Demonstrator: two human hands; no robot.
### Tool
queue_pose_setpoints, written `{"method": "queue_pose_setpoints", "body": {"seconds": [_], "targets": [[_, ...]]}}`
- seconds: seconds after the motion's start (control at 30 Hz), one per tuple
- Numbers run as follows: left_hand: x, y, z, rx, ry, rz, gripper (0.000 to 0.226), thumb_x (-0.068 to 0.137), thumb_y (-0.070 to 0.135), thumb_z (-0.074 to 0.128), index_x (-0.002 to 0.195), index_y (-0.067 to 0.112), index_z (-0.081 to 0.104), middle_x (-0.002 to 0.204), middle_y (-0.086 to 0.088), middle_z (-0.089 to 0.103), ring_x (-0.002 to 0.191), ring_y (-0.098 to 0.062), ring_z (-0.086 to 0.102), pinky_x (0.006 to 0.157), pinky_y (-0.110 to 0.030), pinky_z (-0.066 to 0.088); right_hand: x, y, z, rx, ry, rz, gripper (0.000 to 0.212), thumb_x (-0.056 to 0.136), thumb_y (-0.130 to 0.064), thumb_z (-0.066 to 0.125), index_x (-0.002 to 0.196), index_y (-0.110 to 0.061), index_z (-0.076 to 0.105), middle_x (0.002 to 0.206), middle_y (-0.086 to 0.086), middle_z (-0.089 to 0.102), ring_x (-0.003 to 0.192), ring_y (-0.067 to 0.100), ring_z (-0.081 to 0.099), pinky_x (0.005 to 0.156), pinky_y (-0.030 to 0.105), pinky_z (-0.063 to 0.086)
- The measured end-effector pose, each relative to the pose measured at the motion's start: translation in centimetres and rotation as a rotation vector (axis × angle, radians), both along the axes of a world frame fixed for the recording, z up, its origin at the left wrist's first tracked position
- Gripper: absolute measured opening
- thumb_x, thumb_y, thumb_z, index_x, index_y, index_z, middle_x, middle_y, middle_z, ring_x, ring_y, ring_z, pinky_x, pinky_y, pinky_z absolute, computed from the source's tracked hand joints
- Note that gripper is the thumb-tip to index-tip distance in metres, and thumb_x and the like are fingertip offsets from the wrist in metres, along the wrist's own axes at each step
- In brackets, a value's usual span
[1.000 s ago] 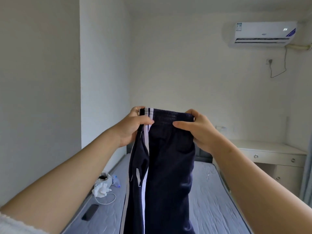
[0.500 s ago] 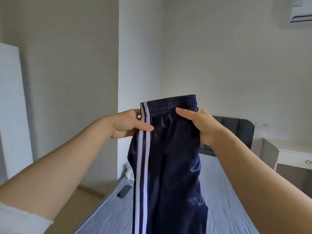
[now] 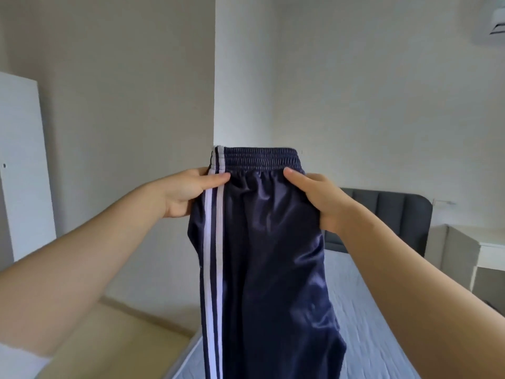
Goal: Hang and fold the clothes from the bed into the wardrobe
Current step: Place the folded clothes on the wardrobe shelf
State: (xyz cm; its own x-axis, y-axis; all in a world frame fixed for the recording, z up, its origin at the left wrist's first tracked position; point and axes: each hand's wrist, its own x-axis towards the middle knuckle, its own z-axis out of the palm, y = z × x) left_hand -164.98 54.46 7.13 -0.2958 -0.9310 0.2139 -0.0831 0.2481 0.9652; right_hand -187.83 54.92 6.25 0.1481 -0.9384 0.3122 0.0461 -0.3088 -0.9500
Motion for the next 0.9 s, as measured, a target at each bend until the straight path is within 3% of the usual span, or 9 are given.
{"method": "queue_pose_setpoints", "body": {"seconds": [0.1, 0.2, 0.27, 0.43, 0.57, 0.67, 0.77, 0.83, 0.9], "targets": [[3.7, -1.6, 0.9, -0.098, 0.111, 0.011, 0.012, 0.09, 0.024, 0.055, 0.097, 0.02, 0.064, 0.081, 0.003, 0.074, 0.07, -0.01, 0.07, 0.055, -0.023, 0.055, 3.7, -0.9, 1.2, -0.022, -0.108, -0.039, 0.026, 0.087, -0.035, 0.064, 0.091, -0.009, 0.068, 0.081, 0.004, 0.075, 0.073, 0.017, 0.072, 0.058, 0.025, 0.056], [6.0, -3.4, 0.9, 0.0, -0.133, 0.018, 0.015, 0.088, 0.028, 0.058, 0.093, 0.015, 0.063, 0.074, 0.001, 0.073, 0.063, -0.012, 0.069, 0.056, -0.025, 0.057, 6.0, -1.9, 0.9, 0.101, -0.048, -0.081, 0.032, 0.084, -0.039, 0.066, 0.094, -0.008, 0.069, 0.088, 0.008, 0.074, 0.076, 0.02, 0.071, 0.065, 0.028, 0.057], [7.5, -4.3, 0.7, 0.043, -0.228, -0.05, 0.019, 0.081, 0.025, 0.063, 0.094, 0.012, 0.063, 0.076, 0.0, 0.073, 0.066, -0.011, 0.069, 0.061, -0.024, 0.057, 6.7, -2.2, -0.1, 0.175, -0.029, -0.079, 0.03, 0.085, -0.037, 0.064, 0.088, -0.007, 0.069, 0.082, 0.007, 0.074, 0.07, 0.019, 0.071, 0.058, 0.025, 0.056], [10.3, -6.7, 0.9, -0.049, 0.009, -0.205, 0.02, 0.071, 0.028, 0.063, 0.08, 0.013, 0.073, 0.079, -0.006, 0.074, 0.066, -0.014, 0.07, 0.055, -0.022, 0.055, 7.1, -3.8, 0.1, 0.222, -0.099, 0.098, 0.038, 0.069, -0.04, 0.067, 0.093, -0.01, 0.071, 0.092, 0.008, 0.074, 0.08, 0.02, 0.071, 0.065, 0.027, 0.057], [11.2, -9.5, -0.3, 0.035, -0.19, -0.156, 0.018, 0.078, 0.024, 0.06, 0.087, 0.008, 0.065, 0.073, -0.003, 0.072, 0.062, -0.012, 0.068, 0.055, -0.022, 0.055, 7.7, -6.1, -0.9, 0.343, -0.024, 0.13, 0.03, 0.066, -0.036, 0.066, 0.079, -0.012, 0.077, 0.089, 0.008, 0.074, 0.077, 0.02, 0.071, 0.067, 0.028, 0.057], [11.3, -12.4, -1.2, 0.098, -0.174, -0.195, 0.022, 0.071, 0.021, 0.064, 0.088, 0.007, 0.066, 0.079, -0.007, 0.072, 0.068, -0.014, 0.069, 0.061, -0.023, 0.057, 7.3, -8.8, -3.1, 0.444, 0.011, 0.1, 0.035, 0.067, -0.036, 0.068, 0.089, -0.009, 0.075, 0.096, 0.01, 0.073, 0.082, 0.022, 0.07, 0.076, 0.032, 0.054], [9.9, -16.3, -4.1, 0.154, -0.48, -0.074, 0.012, 0.083, 0.013, 0.066, 0.095, 0.009, 0.065, 0.085, -0.002, 0.07, 0.078, -0.013, 0.066, 0.069, -0.024, 0.054, 6.7, -12.5, -6.2, 0.496, 0.158, -0.069, 0.031, 0.079, -0.029, 0.07, 0.096, -0.003, 0.07, 0.099, 0.014, 0.072, 0.083, 0.024, 0.068, 0.074, 0.033, 0.055], [8.3, -19.7, -5.9, 0.085, -0.795, 0.074, 0.015, 0.086, 0.019, 0.065, 0.098, 0.01, 0.062, 0.088, 0.002, 0.063, 0.087, -0.015, 0.057, 0.074, -0.024, 0.045, 6.4, -15.6, -8.1, 0.438, 0.26, -0.22, 0.021, 0.083, -0.022, 0.069, 0.09, -0.002, 0.069, 0.094, 0.015, 0.071, 0.077, 0.022, 0.067, 0.068, 0.029, 0.056], [6.0, -23.2, -6.8, -0.027, -0.947, 0.184, 0.018, 0.085, 0.023, 0.066, 0.096, 0.008, 0.061, 0.091, -0.003, 0.058, 0.087, -0.019, 0.05, 0.074, -0.024, 0.038, 5.9, -19.1, -9.3, 0.359, 0.299, -0.362, 0.016, 0.086, -0.018, 0.067, 0.091, -0.003, 0.068, 0.087, 0.012, 0.068, 0.072, 0.02, 0.063, 0.062, 0.024, 0.053]]}}
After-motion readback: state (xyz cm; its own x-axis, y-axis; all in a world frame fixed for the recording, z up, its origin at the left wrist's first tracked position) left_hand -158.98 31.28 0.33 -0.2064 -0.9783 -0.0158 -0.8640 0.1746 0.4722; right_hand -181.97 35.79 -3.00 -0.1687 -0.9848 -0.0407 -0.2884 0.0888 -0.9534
